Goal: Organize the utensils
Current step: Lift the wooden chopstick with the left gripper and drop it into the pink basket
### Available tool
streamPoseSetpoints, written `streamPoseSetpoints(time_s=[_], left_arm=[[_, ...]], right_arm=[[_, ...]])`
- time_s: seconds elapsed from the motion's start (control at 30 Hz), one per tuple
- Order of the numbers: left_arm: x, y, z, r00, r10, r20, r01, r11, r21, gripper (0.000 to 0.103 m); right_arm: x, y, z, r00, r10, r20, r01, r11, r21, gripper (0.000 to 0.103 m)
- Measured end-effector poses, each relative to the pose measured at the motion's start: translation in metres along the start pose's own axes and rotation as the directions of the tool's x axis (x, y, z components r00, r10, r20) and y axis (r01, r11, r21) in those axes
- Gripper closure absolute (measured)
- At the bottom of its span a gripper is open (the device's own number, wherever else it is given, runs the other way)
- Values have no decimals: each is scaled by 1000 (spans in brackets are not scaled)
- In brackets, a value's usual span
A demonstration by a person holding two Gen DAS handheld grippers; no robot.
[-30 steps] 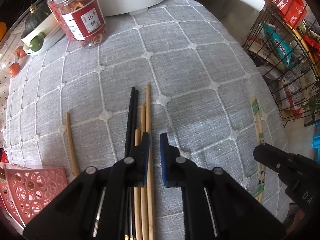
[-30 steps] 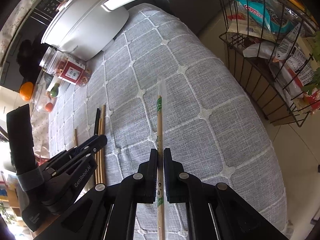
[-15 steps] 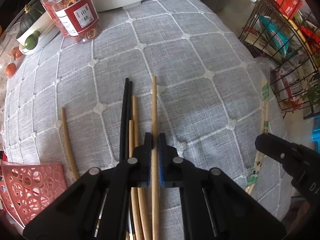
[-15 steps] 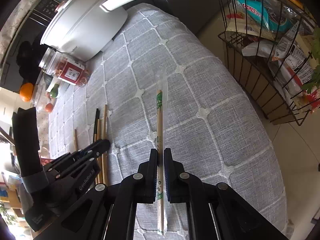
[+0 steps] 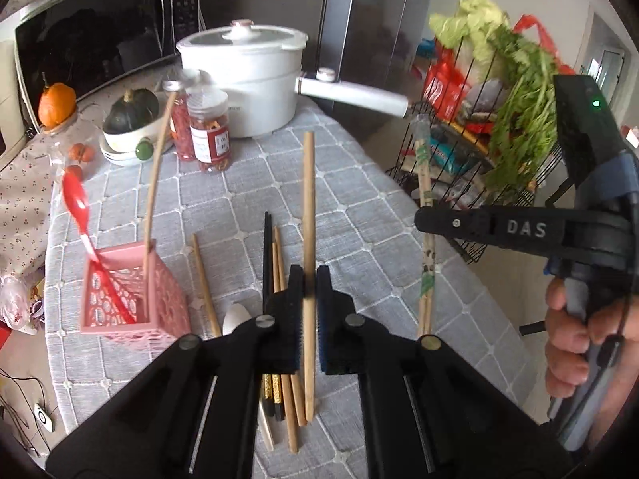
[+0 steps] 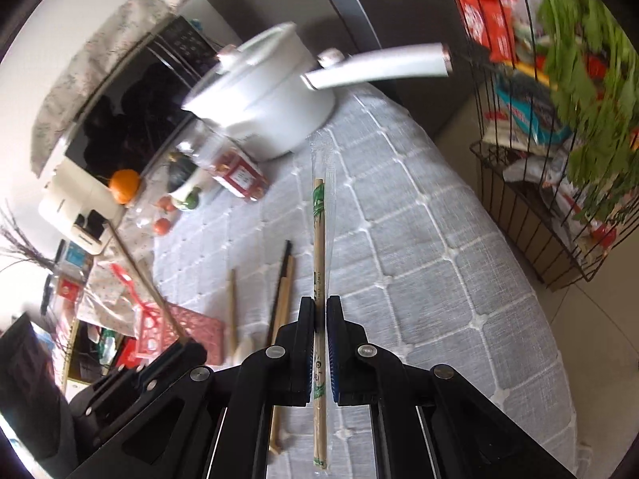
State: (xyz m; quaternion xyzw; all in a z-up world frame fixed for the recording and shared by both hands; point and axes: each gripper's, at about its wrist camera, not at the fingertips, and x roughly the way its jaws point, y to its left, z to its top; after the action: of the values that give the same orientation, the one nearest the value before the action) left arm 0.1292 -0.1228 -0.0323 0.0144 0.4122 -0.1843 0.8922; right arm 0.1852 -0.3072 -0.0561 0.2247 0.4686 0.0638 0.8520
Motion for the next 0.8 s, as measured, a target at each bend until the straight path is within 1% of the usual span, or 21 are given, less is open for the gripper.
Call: streamPoseSetpoints(time_s=[0.1,0.17,0.2,0.3,0.37,0.43,0.47,0.53,0.63,0.67,0.8], left_arm=[[-33,7,-4,995,-10,95,10,1000,-3,96],[-56,14,-5,984,-16,176,17,1000,-9,96],[-67,19,-5,976,-18,219,23,1000,-20,96],[-94,34,-1,951,-24,307,41,998,-48,96],[-112,42,2,926,-8,377,31,998,-55,96],[-125,52,1,905,17,426,13,998,-68,96],[-129,60,2,894,27,448,12,996,-85,96],[-133,73,3,880,46,472,13,993,-120,96],[-128,92,4,855,96,509,-15,987,-162,96],[-127,96,4,850,113,515,-26,985,-173,96],[-119,110,2,841,153,518,-53,978,-203,96]], right_arm=[[-19,21,-8,998,13,54,-10,999,-50,96],[-26,35,-12,996,21,83,-14,996,-83,96],[-30,43,-14,995,28,101,-17,995,-100,96],[-39,64,-16,985,59,160,-35,988,-148,96],[-44,76,-16,975,95,199,-60,983,-176,96],[-48,90,-17,963,133,235,-86,976,-201,96],[-50,96,-18,956,149,251,-96,973,-211,96],[-51,109,-20,943,180,280,-116,966,-230,96],[-46,126,-23,925,221,308,-144,956,-256,96],[-44,132,-24,920,231,318,-149,954,-261,96],[-31,147,-26,908,256,332,-170,949,-265,96]])
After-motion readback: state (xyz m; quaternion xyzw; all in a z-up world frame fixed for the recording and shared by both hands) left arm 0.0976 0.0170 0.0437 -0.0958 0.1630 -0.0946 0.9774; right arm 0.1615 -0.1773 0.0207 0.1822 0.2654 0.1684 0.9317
